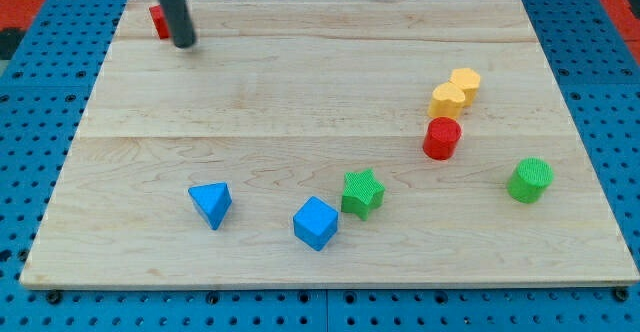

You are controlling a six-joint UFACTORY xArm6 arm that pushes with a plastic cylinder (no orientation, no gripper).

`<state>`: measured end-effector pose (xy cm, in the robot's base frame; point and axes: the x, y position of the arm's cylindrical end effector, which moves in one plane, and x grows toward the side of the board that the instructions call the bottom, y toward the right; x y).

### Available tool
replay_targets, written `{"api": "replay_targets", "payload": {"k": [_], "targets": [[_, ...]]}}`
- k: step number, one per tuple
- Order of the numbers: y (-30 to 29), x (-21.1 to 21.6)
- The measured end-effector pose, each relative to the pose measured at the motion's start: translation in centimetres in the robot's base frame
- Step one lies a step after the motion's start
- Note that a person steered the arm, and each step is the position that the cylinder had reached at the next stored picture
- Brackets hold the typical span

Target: Move the red circle below the red star

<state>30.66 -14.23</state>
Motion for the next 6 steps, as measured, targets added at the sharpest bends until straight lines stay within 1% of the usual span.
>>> {"api": "replay_targets", "payload": {"k": [1,2,3,4,5,6], "targets": [[12.0,6.4],[21.2,9.6],[24.6,9.6],[31.6,10.3],[34.3,12.5],[29.0,14.1]]}}
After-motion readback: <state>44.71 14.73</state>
